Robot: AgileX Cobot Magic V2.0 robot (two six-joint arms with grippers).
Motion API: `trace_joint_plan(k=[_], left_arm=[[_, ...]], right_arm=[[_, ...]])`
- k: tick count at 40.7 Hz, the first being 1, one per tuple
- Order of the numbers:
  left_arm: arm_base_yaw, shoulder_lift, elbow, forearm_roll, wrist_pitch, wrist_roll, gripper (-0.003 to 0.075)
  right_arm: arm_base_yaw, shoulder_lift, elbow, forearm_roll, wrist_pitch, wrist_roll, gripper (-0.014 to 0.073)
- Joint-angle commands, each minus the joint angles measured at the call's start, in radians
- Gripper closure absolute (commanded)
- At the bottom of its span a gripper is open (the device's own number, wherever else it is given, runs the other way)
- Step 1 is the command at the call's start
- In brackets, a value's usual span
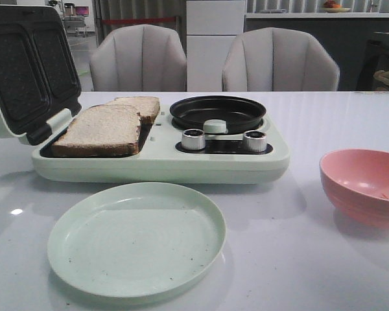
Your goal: Make breakfast with bread and shrimp
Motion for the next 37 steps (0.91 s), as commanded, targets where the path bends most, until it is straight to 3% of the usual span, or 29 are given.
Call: trace_joint_plan(k=[1,15,26,37], left_arm=[[-0.005,0.002,-0.026,0.001,-0.064,0.001,0.0221],[-0.005,0.004,-0.026,0.01,-0.072,0.001,0.0221],[-0.005,0.008,-0.026,0.005,-0.191,0.001,0.0221],[-0.005,0.048,-0.029,0.009,-0.199,0.001,0.0222]], right_arm=[[-0.004,-0.032,0.012,-0.007,-0.061,0.005,0.0144],[-0.004,-0.034,0.03,-0.007,-0.063,0.005,0.0144],[-0.004,-0.034,0.03,-0.007,-0.063,0.005,0.0144],[-0.004,-0.034,0.03,-0.007,-0.063,0.005,0.0144]])
